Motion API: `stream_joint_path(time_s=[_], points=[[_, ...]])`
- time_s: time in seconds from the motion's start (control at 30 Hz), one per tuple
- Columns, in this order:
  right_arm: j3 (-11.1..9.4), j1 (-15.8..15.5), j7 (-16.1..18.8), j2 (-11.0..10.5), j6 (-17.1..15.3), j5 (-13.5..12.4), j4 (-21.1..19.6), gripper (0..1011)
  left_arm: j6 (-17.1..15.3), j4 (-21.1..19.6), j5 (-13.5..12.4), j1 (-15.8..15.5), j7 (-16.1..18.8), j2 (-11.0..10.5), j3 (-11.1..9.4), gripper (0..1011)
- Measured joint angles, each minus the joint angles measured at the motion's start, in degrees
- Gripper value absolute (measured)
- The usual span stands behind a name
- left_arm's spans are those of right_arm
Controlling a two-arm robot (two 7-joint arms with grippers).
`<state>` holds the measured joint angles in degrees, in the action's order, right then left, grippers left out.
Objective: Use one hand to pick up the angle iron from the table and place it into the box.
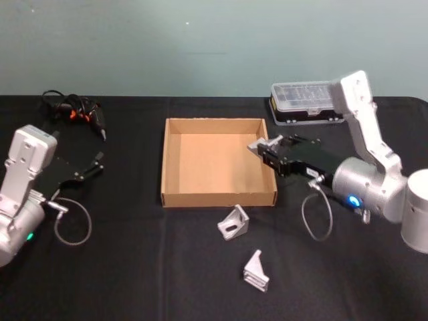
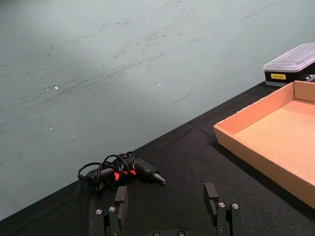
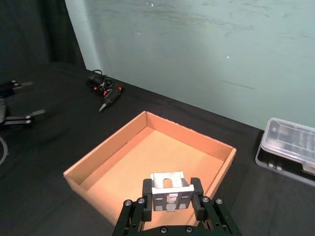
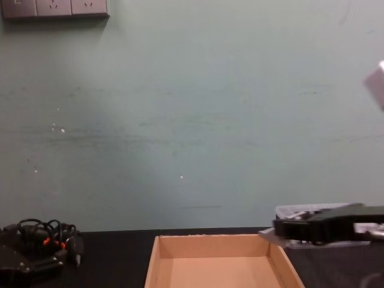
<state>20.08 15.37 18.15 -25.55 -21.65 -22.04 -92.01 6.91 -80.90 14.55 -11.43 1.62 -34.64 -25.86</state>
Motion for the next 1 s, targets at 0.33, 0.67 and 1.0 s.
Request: stream_joint_path(time_s=[0.33, 0.67, 1.0], points=[[6.2, 12.2, 2.2, 6.5, 1.7, 5.2, 16.0, 466, 0.0, 0.0, 0.0, 0.0, 0.0, 0.0, 0.0, 1011], [7.8, 18.9, 3.5, 11.3, 4.7, 8.4, 29.3, 466, 0.0, 0.0, 0.0, 0.0, 0.0, 0.0, 0.0, 1011], [8.0, 21.0, 4.5, 13.5, 5.9, 10.3, 35.6, 466, 0.0, 0.0, 0.0, 0.0, 0.0, 0.0, 0.0, 1011]])
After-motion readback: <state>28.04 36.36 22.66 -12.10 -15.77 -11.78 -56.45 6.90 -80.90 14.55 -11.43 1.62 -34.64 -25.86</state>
